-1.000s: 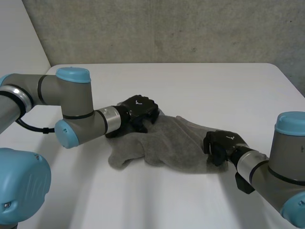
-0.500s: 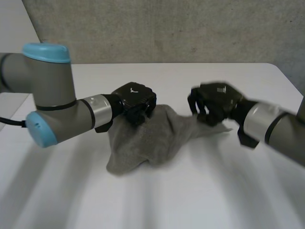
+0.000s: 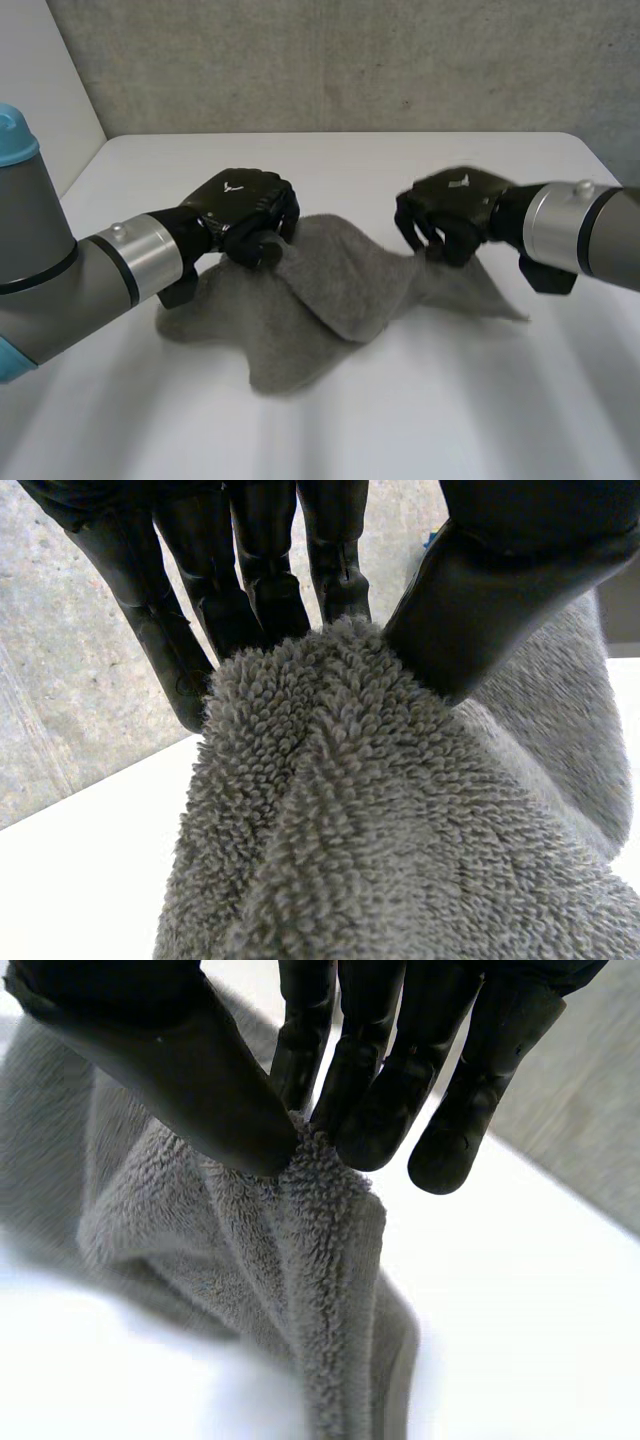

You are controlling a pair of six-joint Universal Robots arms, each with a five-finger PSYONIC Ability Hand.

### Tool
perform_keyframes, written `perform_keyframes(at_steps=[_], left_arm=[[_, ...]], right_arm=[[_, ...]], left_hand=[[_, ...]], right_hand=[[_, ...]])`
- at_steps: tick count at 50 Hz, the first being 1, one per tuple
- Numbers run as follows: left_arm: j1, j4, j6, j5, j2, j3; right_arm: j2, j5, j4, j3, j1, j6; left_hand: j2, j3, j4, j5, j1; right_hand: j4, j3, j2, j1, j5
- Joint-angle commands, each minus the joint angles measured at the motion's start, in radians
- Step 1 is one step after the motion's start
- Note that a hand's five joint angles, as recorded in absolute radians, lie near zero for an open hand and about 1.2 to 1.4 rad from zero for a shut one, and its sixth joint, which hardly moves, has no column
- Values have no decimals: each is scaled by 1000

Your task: Fold the towel.

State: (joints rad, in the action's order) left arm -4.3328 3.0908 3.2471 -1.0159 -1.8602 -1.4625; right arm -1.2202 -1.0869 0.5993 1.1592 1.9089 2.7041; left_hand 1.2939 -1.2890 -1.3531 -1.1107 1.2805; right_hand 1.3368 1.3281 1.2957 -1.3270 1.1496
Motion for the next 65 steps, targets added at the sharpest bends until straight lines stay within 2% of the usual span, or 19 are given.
perform_keyframes(at_steps=[1,5,12,16,19,24,27,32,36,37,38,40,41,45,46,47,54,60,65], left_arm=[[16,66,2,-9,-77,103],[64,163,-1,-21,-230,314],[97,270,-35,-102,-298,600],[97,470,-98,-142,-206,604],[90,534,-133,-147,-171,574],[41,680,-278,-115,-105,366],[25,687,-297,-90,-103,300],[5,703,-296,94,-103,21],[2,716,-279,158,-119,-111],[2,727,-261,180,-129,-172],[2,727,-260,180,-129,-173],[4,729,-206,203,-160,-270],[4,726,-170,207,-162,-309],[1,704,-102,209,-151,-348],[-11,685,-84,209,-137,-351],[-34,656,-73,209,-107,-346],[-126,536,-76,206,3,-263],[-140,442,-90,198,12,-118],[-123,323,-116,191,-129,45]], right_arm=[[108,-31,-60,-109,7,-64],[240,-149,-212,-351,13,-64],[301,-261,-410,-686,71,-34],[181,-239,-557,-670,79,110],[131,-209,-599,-616,75,155],[-5,-44,-665,-328,71,181],[-30,-10,-662,-262,71,178],[-59,68,-656,15,73,71],[-53,90,-650,169,75,-33],[-45,94,-647,239,78,-94],[-45,94,-647,240,78,-95],[2,90,-647,348,79,-220],[31,79,-645,381,78,-277],[60,61,-633,418,73,-353],[67,46,-619,421,73,-359],[67,27,-601,421,71,-356],[50,-45,-589,389,75,-288],[13,-103,-592,369,75,-70],[-5,-155,-602,392,52,161]], left_hand=[[102,-107,-43,-111,116],[102,-107,-43,-111,116],[102,-107,-43,-111,116],[102,-107,-43,-111,116],[102,-107,-43,-111,116],[102,-107,-43,-111,116],[102,-107,-43,-111,116],[102,-107,-43,-111,116],[102,-107,-43,-111,116],[-115,110,174,107,-102],[-117,112,177,109,-104],[-932,927,991,923,-918],[-1076,1071,1135,1067,-1063],[-1060,1055,1119,1051,-1046],[-1060,1055,1119,1051,-1046],[-1063,1058,1122,1054,-1049],[-1057,1052,1116,1048,-1044],[-1036,1031,1096,1028,-1023],[-995,990,1055,987,-982]], right_hand=[[59,68,101,-69,72],[59,68,101,-69,72],[59,68,101,-69,72],[59,68,101,-69,72],[59,68,101,-69,72],[59,68,101,-69,72],[59,68,101,-69,72],[59,68,101,-69,72],[59,68,101,-69,72],[59,68,101,-69,72],[59,68,101,-69,72],[59,68,101,-69,72],[59,68,101,-69,72],[-25,-16,16,15,-12],[-661,-652,-620,651,-648],[-1162,-1154,-1121,1152,-1150],[-1162,-1154,-1121,1152,-1150],[-1162,-1154,-1121,1152,-1150],[-1162,-1154,-1121,1152,-1150]])
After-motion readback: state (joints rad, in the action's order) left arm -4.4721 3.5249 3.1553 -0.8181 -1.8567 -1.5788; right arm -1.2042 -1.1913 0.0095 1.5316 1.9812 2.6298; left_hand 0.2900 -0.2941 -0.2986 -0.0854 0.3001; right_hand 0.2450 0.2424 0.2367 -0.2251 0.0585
